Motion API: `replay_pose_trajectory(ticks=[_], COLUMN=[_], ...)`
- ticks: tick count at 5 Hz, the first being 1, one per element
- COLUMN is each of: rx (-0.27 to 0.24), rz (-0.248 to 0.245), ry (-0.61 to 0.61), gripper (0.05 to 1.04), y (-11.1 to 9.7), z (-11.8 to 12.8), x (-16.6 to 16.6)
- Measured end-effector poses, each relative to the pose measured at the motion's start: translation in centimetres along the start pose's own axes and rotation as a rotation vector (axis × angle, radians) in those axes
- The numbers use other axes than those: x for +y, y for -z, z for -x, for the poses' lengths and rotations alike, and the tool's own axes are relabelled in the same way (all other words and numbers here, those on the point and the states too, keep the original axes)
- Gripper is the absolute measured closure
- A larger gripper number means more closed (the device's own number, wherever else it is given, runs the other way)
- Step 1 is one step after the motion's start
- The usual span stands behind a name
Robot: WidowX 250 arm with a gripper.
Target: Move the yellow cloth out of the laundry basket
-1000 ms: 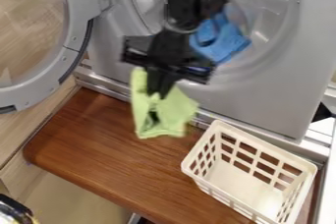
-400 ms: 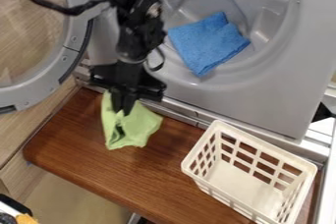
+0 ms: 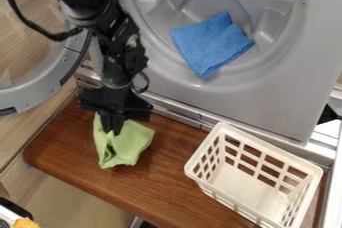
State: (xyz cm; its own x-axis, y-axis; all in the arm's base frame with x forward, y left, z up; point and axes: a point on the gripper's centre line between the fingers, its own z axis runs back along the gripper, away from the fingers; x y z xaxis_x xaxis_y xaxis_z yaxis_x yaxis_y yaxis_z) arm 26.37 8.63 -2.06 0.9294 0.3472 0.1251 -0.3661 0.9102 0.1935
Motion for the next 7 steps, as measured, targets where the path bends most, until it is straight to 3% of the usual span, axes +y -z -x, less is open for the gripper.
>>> replay_pose_trajectory(ticks=[2,3,5,6,7], rx=[0.067,0.088,0.029,0.009,-0.009], rz=[-0.048,-0.048,-0.067,-0.055,-0.008], ry=[-0.013,-0.022,-0.074,-0.086,-0.06], gripper=[1.009,0.859,0.28,0.078,0.079], y=[3.7,3.7,0.2,-1.6,-2.9], z=[1.2,1.7,1.1,0.9,0.9], x=[1.7,2.2,3.3,3.0,1.8])
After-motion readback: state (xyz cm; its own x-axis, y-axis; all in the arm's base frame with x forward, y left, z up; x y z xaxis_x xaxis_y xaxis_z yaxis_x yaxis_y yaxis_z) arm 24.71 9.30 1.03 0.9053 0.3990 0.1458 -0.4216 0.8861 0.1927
